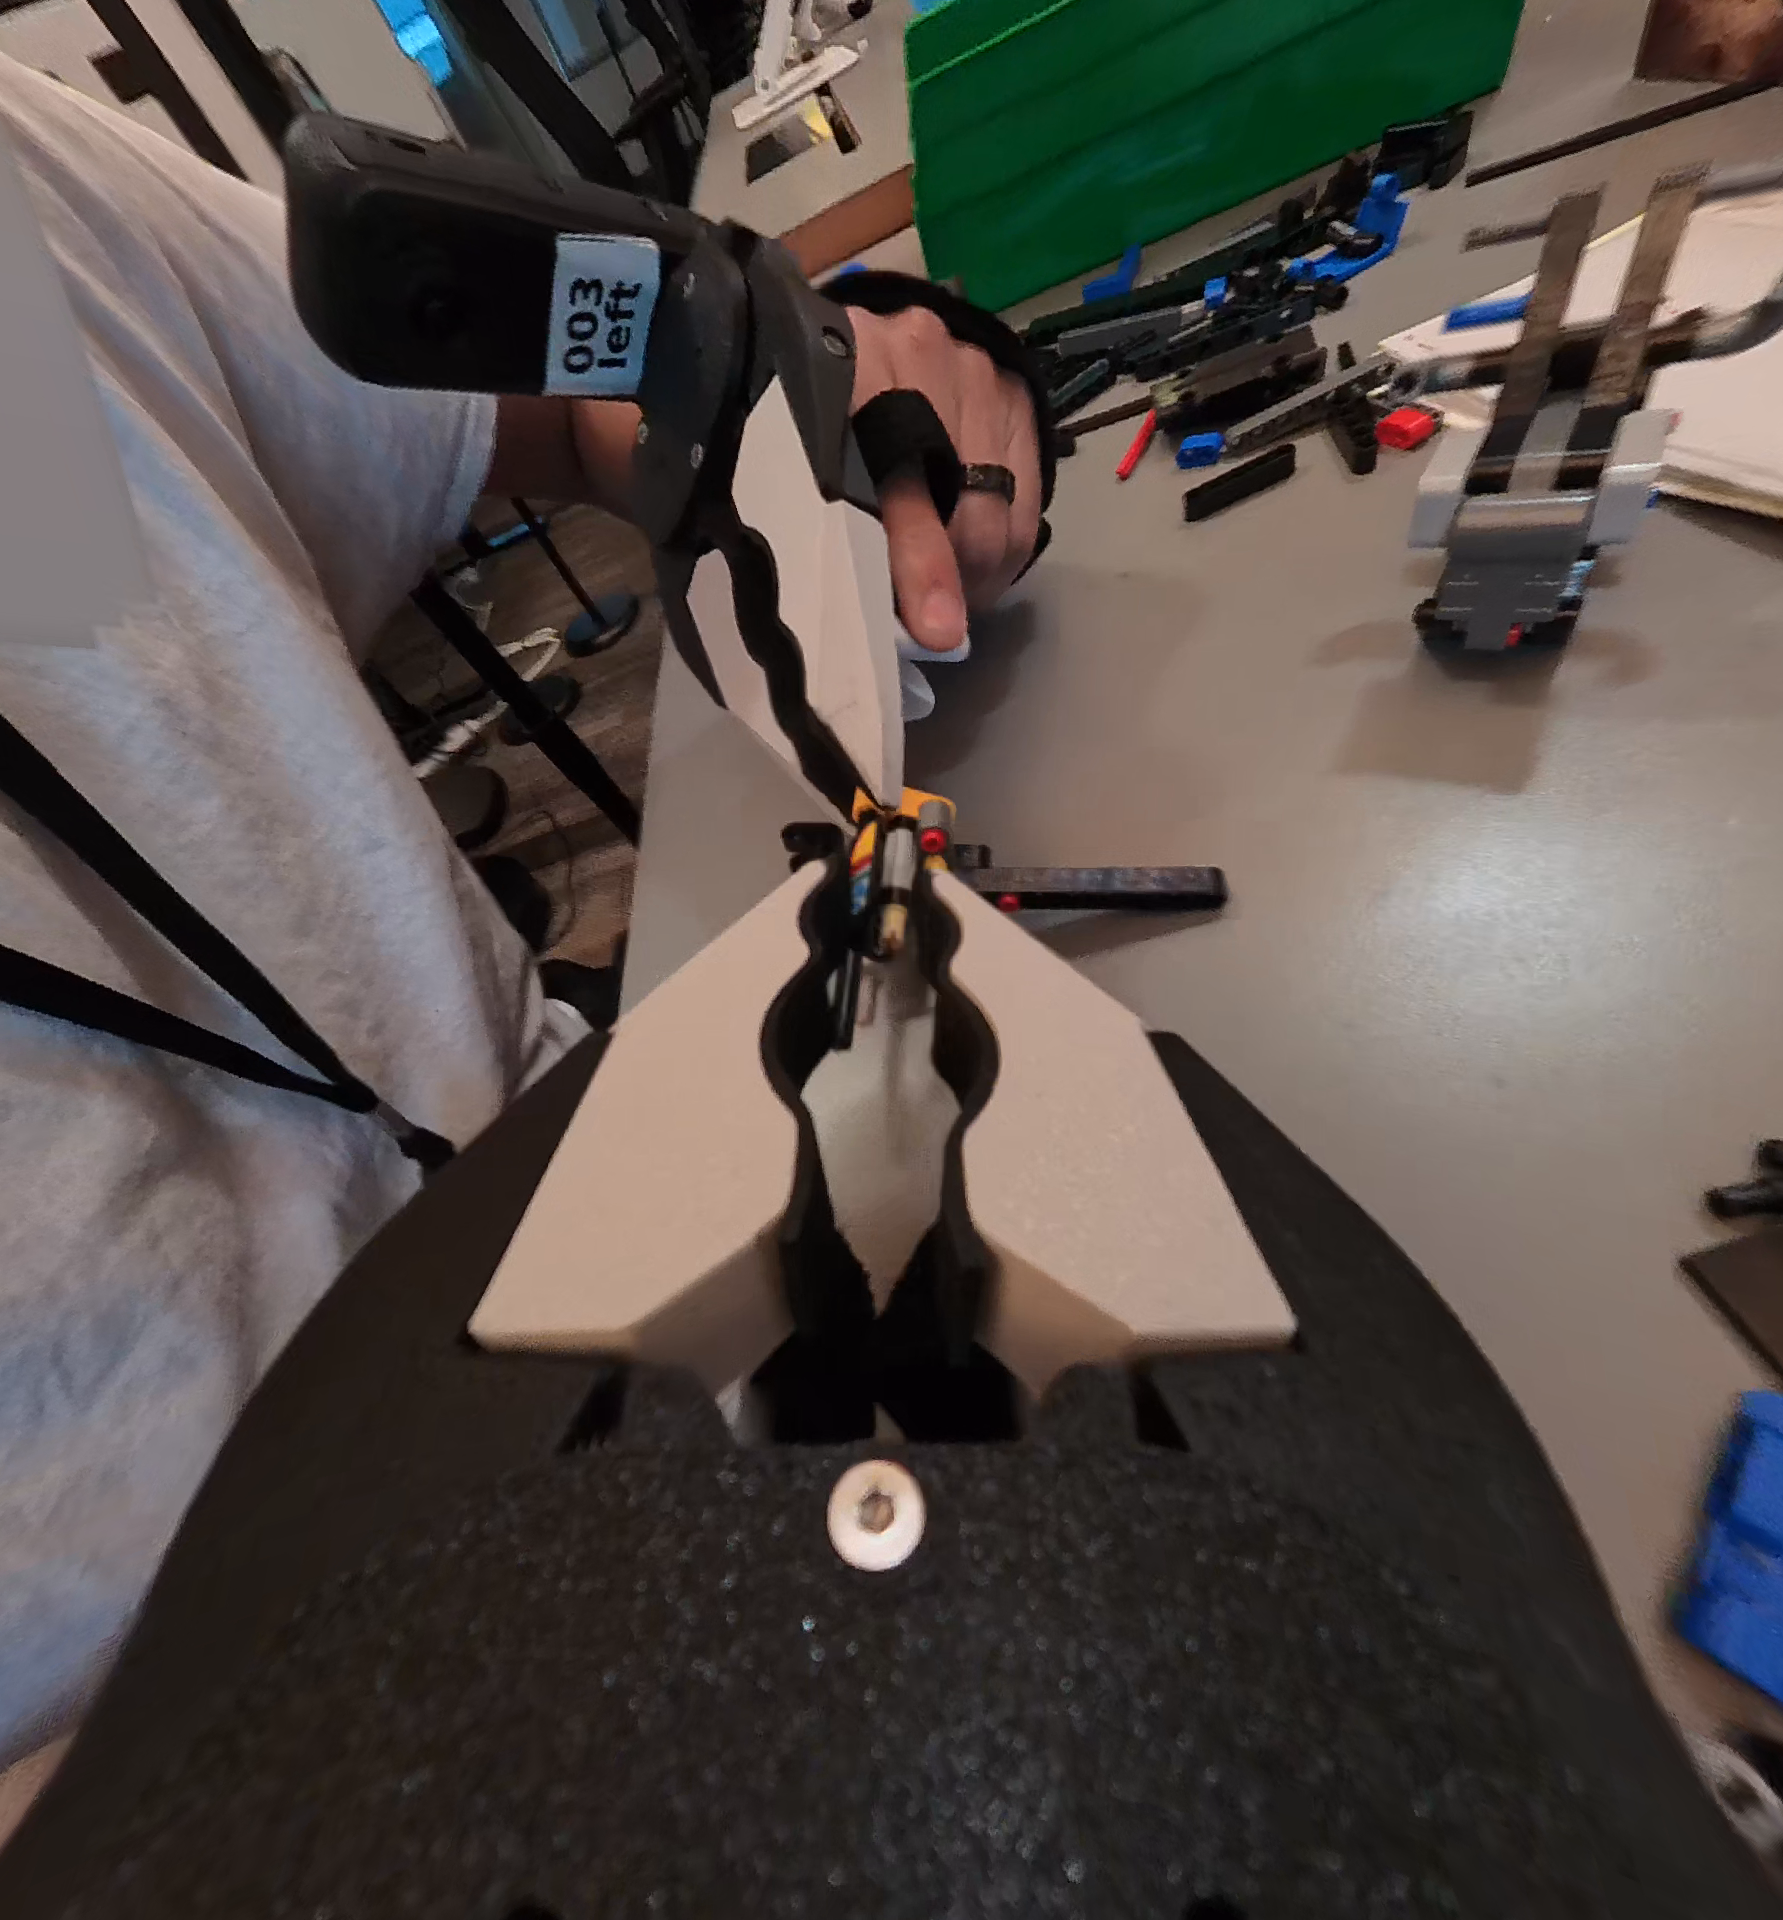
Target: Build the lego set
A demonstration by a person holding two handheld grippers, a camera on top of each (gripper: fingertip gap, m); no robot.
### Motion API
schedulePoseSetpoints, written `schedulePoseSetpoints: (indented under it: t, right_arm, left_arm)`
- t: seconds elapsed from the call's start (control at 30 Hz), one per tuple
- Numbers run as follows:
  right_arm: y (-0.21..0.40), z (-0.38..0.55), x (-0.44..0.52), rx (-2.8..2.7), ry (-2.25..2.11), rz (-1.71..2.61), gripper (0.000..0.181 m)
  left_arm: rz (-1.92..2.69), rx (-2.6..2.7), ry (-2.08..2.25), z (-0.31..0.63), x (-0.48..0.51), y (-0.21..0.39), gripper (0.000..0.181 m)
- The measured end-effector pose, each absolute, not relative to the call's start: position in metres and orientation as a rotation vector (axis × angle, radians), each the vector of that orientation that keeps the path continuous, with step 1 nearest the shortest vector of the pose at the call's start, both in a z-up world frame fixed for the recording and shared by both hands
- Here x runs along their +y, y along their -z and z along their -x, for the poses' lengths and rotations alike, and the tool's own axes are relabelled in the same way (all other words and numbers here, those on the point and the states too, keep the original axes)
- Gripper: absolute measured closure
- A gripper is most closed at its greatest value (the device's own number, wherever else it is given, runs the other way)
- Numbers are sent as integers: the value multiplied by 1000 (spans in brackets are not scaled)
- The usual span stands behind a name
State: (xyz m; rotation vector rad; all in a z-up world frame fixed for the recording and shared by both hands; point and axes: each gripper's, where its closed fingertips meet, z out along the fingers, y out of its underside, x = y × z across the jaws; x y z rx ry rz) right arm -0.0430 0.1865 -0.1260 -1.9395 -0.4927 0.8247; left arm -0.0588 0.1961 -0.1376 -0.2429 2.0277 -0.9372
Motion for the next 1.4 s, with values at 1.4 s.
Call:
schedulePoseSetpoints:
  t: [1.4]
  right_arm:
    - [150, 42, 176, -570, -589, 2120, 171]
  left_arm:
    - [249, 2021, 887, 56, 201, 138, 175]
